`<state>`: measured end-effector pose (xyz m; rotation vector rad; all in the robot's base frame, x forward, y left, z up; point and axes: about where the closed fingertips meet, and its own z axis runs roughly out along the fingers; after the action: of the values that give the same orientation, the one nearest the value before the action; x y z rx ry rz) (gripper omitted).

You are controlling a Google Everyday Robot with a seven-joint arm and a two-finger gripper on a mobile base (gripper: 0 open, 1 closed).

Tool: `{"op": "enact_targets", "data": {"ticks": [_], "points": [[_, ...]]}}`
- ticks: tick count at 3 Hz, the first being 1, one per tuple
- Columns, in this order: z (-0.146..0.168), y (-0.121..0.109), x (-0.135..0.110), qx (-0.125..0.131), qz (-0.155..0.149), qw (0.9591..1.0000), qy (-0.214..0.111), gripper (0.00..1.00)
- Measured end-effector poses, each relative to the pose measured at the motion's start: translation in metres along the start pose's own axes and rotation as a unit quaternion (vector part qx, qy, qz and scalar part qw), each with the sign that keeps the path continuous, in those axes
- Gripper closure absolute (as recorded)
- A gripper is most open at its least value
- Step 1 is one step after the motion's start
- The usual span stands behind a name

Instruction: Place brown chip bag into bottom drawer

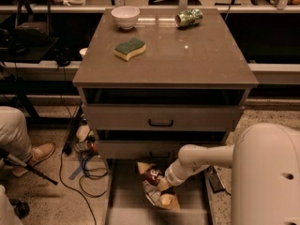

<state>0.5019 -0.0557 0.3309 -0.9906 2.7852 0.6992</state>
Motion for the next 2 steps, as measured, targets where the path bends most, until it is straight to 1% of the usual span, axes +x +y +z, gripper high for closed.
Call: {"op": "enact_targets", "data": {"ticks": [1,2], "points": [[0.05,-0.02,0.007,-0.039,0.03,0.9987,-0.012,0.63],[0.094,-0.04,0.02,-0.073,0.065,0.9949,-0.024,0.31]]}}
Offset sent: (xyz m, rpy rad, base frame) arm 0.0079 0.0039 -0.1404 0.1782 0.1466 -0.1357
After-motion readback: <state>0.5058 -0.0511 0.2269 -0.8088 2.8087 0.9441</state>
